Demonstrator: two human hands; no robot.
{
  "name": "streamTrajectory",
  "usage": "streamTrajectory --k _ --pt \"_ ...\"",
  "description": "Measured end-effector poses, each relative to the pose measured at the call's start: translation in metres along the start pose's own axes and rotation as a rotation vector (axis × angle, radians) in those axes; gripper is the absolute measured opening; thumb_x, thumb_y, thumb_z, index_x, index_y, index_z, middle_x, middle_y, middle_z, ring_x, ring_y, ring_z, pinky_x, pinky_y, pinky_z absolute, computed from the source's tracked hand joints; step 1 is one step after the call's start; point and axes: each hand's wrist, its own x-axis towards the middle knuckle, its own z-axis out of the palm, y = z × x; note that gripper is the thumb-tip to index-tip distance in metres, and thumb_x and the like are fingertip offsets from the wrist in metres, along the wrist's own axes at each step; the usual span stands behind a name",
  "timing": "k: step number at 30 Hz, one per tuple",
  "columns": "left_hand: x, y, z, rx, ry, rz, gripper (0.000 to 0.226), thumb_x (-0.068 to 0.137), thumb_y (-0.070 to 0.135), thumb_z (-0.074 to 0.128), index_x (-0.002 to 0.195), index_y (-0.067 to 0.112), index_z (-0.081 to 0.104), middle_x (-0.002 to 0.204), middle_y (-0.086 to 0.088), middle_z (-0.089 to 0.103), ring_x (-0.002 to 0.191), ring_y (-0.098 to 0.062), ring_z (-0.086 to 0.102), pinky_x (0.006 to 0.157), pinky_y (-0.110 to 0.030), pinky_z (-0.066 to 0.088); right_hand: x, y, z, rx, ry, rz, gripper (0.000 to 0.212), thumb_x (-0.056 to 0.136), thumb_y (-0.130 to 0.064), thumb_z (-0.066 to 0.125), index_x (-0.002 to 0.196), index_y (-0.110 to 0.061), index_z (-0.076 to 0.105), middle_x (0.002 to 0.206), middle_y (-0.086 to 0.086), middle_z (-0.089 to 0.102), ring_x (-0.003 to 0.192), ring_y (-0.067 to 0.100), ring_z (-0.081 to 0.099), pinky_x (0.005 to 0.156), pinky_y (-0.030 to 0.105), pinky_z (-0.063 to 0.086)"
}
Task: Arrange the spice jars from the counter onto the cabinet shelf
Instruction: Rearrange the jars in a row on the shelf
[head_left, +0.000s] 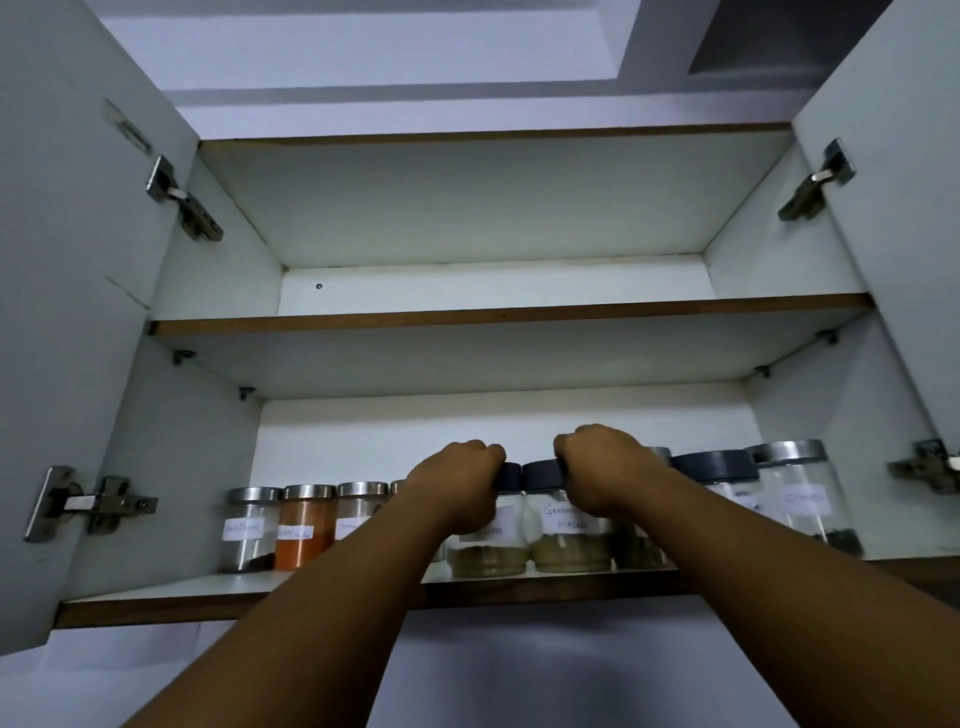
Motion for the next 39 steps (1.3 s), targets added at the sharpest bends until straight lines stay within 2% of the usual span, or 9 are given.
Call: streamTrajectory --k 3,7,13,20,26,32,35,37,39 --pt "0.004 0.007 0.001 0.006 0.037 -0.026 0.032 0.087 0.005 0.051 0.118 0.013 0.053 0.113 -0.009 0.058 0.101 -0.024 0.054 0.077 -0.030 0.043 -0.002 0.007 0.002 0.001 -0.028 -0.021 0.026 0.084 -0.008 0.054 0.109 -0.010 0.057 0.109 0.010 0.058 0.099 0.025 0.055 0.073 0.029 0.042" --pt "0.014 0.010 -0.003 -0.056 0.099 -0.080 0.038 0.086 0.002 0.052 0.120 0.020 0.060 0.115 -0.005 0.064 0.103 -0.023 0.058 0.087 -0.033 0.050 0.003 0.013 -0.005 -0.005 -0.001 -0.022 0.022 0.084 -0.009 0.056 0.105 -0.010 0.061 0.105 0.010 0.059 0.091 0.026 0.058 0.067 0.028 0.040" --pt "0.029 0.004 0.001 -0.101 0.103 -0.146 0.037 0.085 0.002 0.058 0.114 0.023 0.067 0.114 -0.005 0.065 0.099 -0.024 0.062 0.086 -0.034 0.053 0.010 0.012 -0.002 -0.006 0.004 -0.037 0.019 0.084 -0.006 0.054 0.102 -0.009 0.062 0.103 0.011 0.059 0.077 0.024 0.049 0.065 0.028 0.040" --pt "0.038 -0.009 0.020 -0.125 0.102 -0.134 0.040 0.086 -0.001 0.056 0.118 0.020 0.065 0.119 -0.005 0.064 0.106 -0.024 0.059 0.092 -0.033 0.050 0.023 0.007 0.014 -0.011 -0.005 -0.042 0.019 0.087 -0.013 0.058 0.105 -0.009 0.061 0.105 0.010 0.059 0.076 0.023 0.047 0.064 0.028 0.038" --pt "0.053 -0.027 0.039 -0.116 0.050 -0.116 0.037 0.089 0.009 0.057 0.123 0.022 0.062 0.126 -0.002 0.062 0.111 -0.022 0.057 0.095 -0.030 0.047 0.043 -0.003 0.031 -0.021 -0.065 -0.044 0.019 0.088 -0.013 0.058 0.106 -0.008 0.060 0.101 0.011 0.056 0.078 0.022 0.048 0.066 0.028 0.039" --pt "0.066 -0.037 0.058 -0.060 -0.002 -0.055 0.036 0.095 0.011 0.047 0.128 0.020 0.057 0.126 -0.004 0.061 0.112 -0.024 0.053 0.079 -0.022 0.036 0.063 -0.009 0.046 -0.073 -0.114 -0.053 0.022 0.089 -0.009 0.055 0.110 -0.006 0.058 0.095 0.008 0.048 0.081 0.021 0.047 0.068 0.028 0.039" --pt "0.076 -0.040 0.062 -0.002 -0.052 -0.047 0.040 0.097 0.013 0.046 0.135 0.022 0.049 0.133 -0.004 0.055 0.119 -0.025 0.050 0.088 -0.025 0.040 0.075 -0.007 0.051 -0.082 -0.152 -0.046 0.022 0.089 -0.011 0.055 0.110 -0.008 0.059 0.090 0.005 0.048 0.081 0.020 0.048 0.069 0.027 0.040" --pt "0.081 -0.043 0.064 0.038 -0.095 -0.040 0.042 0.097 0.014 0.046 0.138 0.024 0.045 0.136 -0.005 0.053 0.120 -0.026 0.049 0.090 -0.027 0.039 0.082 -0.007 0.055 -0.101 -0.192 -0.046 0.016 0.089 -0.010 0.053 0.104 -0.009 0.059 0.078 0.001 0.046 0.077 0.019 0.048 0.068 0.028 0.041" --pt "0.086 -0.050 0.068 0.078 -0.144 -0.038 0.043 0.097 0.016 0.045 0.139 0.025 0.043 0.137 -0.005 0.051 0.122 -0.027 0.048 0.092 -0.028 0.039 0.089 -0.010 0.059 -0.120 -0.204 -0.042 0.003 0.089 -0.009 0.052 0.088 -0.010 0.054 0.070 0.001 0.039 0.066 0.017 0.045 0.065 0.028 0.041"
